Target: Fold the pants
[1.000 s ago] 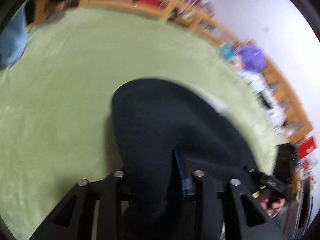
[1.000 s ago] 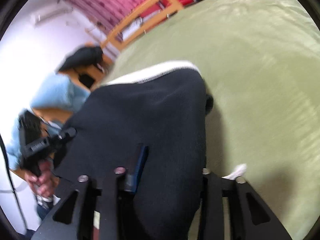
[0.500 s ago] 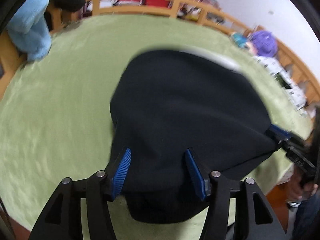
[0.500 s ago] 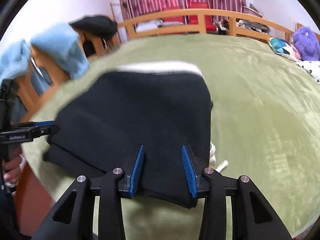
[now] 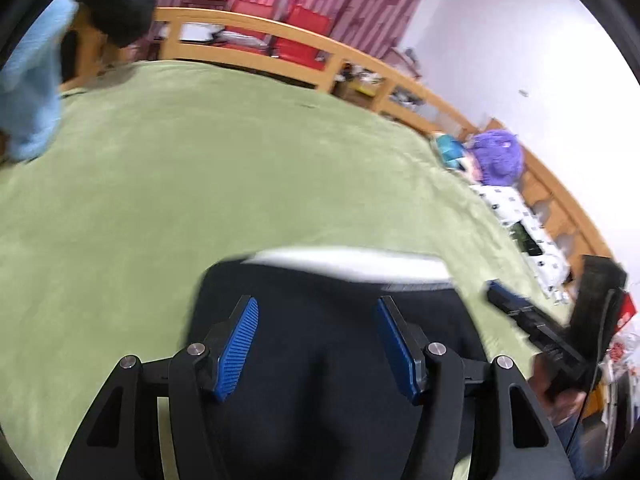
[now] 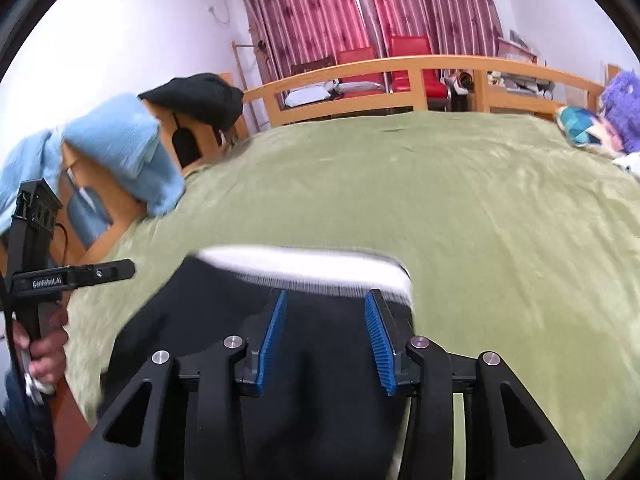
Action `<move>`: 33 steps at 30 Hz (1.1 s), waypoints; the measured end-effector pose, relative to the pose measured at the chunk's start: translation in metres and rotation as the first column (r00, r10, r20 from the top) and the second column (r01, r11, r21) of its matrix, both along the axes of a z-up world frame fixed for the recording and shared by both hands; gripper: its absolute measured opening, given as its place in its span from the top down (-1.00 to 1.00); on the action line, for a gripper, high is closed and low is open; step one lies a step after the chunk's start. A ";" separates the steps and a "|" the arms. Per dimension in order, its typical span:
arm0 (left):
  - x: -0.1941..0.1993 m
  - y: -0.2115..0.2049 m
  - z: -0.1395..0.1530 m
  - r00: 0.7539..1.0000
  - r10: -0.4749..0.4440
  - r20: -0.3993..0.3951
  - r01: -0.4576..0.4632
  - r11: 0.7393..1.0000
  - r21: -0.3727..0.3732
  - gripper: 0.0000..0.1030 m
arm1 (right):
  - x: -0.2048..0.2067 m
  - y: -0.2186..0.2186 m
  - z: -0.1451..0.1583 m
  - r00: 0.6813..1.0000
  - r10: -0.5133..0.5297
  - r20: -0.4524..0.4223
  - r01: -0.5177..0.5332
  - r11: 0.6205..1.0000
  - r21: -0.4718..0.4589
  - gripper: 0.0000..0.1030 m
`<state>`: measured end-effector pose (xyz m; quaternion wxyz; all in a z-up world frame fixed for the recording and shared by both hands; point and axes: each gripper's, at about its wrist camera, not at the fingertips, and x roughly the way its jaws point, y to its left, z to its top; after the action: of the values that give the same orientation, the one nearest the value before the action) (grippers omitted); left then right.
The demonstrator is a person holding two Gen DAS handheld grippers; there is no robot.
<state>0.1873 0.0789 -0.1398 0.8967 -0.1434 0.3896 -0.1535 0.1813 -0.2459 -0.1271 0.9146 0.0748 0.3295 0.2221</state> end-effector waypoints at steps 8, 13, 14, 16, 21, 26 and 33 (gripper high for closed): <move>0.052 0.006 -0.061 0.983 0.144 -0.118 -0.130 0.984 0.119 -0.21 | 0.074 -0.005 -0.079 0.962 -0.068 -0.264 0.070 0.998 0.001 1.00; 0.044 0.019 -0.059 0.963 0.208 -0.169 -0.186 0.973 0.139 -0.24 | 0.066 0.003 -0.071 0.966 -0.119 -0.230 0.098 0.990 -0.101 1.00; 0.037 0.022 -0.058 0.963 0.213 -0.164 -0.187 0.969 0.160 -0.20 | 0.061 -0.001 -0.067 0.965 -0.137 -0.222 0.115 0.988 -0.107 1.00; 0.018 0.024 -0.054 0.965 0.211 -0.158 -0.183 0.967 0.175 -0.20 | 0.048 -0.011 -0.057 0.961 -0.201 -0.192 0.180 0.976 -0.122 0.80; -0.035 0.022 -0.045 0.969 0.185 -0.167 -0.167 0.979 0.117 -0.23 | -0.006 -0.026 -0.041 0.974 -0.156 -0.165 0.152 0.988 -0.036 0.50; -0.094 0.021 -0.072 0.956 0.203 -0.210 -0.179 0.976 0.127 -0.29 | -0.063 -0.018 -0.062 0.975 -0.142 -0.171 0.123 0.986 -0.114 0.34; -0.148 0.023 -0.039 0.956 0.238 -0.173 -0.212 0.965 0.157 -0.24 | -0.115 -0.041 -0.035 0.960 -0.236 -0.151 0.220 0.969 -0.113 0.25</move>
<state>0.0398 0.1020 -0.1790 0.8746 -0.1393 0.4643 -0.0086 0.0661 -0.2865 -0.1623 0.9065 0.0865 0.4028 0.0923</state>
